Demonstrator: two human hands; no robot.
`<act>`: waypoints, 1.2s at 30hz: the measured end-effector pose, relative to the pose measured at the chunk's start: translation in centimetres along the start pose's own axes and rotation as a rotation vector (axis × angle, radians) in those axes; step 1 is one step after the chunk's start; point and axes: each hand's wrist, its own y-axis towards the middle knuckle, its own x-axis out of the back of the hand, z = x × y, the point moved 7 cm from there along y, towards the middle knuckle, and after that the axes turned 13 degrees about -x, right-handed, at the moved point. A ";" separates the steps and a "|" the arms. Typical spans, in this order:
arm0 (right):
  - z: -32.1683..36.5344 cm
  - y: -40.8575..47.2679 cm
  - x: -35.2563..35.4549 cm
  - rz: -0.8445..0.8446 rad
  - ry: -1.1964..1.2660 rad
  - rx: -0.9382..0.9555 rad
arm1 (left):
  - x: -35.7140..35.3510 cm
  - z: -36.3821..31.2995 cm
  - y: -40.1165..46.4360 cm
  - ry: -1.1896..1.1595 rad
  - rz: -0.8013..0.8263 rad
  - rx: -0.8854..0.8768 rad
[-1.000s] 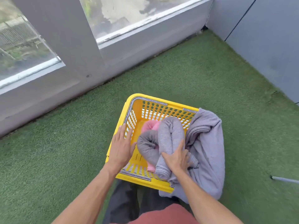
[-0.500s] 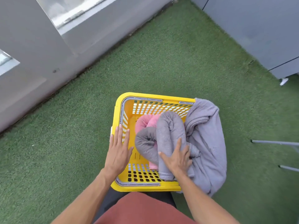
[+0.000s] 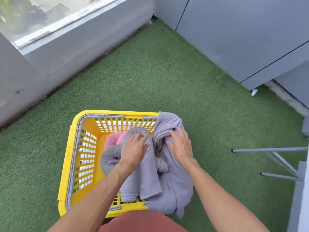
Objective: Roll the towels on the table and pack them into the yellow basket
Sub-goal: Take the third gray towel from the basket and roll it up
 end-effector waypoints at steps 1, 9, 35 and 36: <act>-0.8 1.2 0.3 0.011 0.003 0.032 | -0.8 -0.7 1.0 -0.050 -0.012 0.033; -2.6 7.2 -1.8 -0.036 -0.064 0.394 | -7.9 -2.9 6.7 -0.345 -0.148 0.373; -14.4 -1.2 20.0 -0.274 0.821 0.341 | 6.7 -23.7 12.7 -0.453 -0.382 -0.093; -15.2 -2.5 21.0 -0.300 0.833 0.332 | 7.2 -25.0 12.4 -0.470 -0.371 -0.117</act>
